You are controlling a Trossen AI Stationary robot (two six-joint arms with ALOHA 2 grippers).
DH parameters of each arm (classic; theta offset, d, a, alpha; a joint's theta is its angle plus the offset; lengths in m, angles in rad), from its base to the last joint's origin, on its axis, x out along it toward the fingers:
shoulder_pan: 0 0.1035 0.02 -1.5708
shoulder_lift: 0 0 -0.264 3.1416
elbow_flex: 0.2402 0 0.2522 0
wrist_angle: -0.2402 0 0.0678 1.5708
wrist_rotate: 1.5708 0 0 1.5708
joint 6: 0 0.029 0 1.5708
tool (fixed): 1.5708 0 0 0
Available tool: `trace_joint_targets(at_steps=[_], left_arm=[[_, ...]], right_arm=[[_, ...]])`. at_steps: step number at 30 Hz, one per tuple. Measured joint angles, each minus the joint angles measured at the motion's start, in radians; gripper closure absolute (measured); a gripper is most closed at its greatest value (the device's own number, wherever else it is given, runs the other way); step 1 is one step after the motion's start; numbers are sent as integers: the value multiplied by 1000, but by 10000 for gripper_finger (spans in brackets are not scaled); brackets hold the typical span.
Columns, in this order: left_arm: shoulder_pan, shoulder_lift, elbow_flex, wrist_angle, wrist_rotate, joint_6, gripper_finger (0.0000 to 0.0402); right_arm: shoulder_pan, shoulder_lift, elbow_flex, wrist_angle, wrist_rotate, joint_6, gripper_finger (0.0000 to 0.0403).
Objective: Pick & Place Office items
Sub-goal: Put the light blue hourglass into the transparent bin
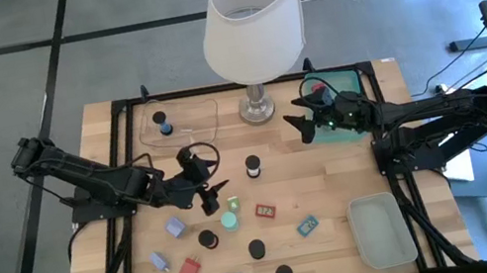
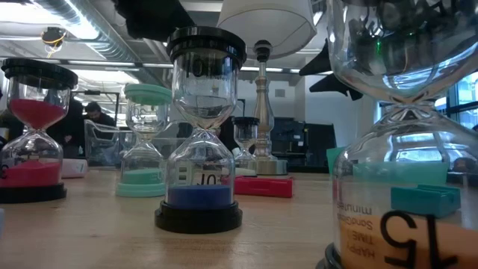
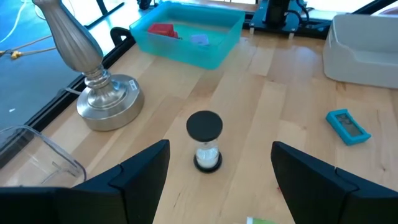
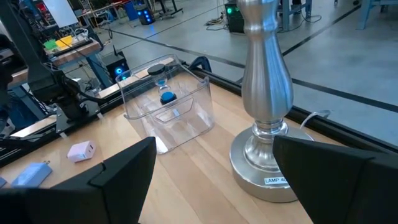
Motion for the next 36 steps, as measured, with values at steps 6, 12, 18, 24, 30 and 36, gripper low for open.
trace_joint_targets(at_steps=[6,12,18,24,30,36], left_arm=[[0,0,0,57,0,0,123],[0,0,0,122,-22,1,123],[34,31,2,215,-23,144,123],[76,194,2,372,25,261,123],[110,325,2,590,75,340,123],[139,370,0,589,31,363,123]], right_arm=[[0,0,0,0,0,0,76],[0,0,0,0,0,0,76],[0,0,0,0,0,0,76],[0,0,0,0,0,1,76],[0,0,0,-2,0,1,76],[0,0,0,-14,25,9,76]])
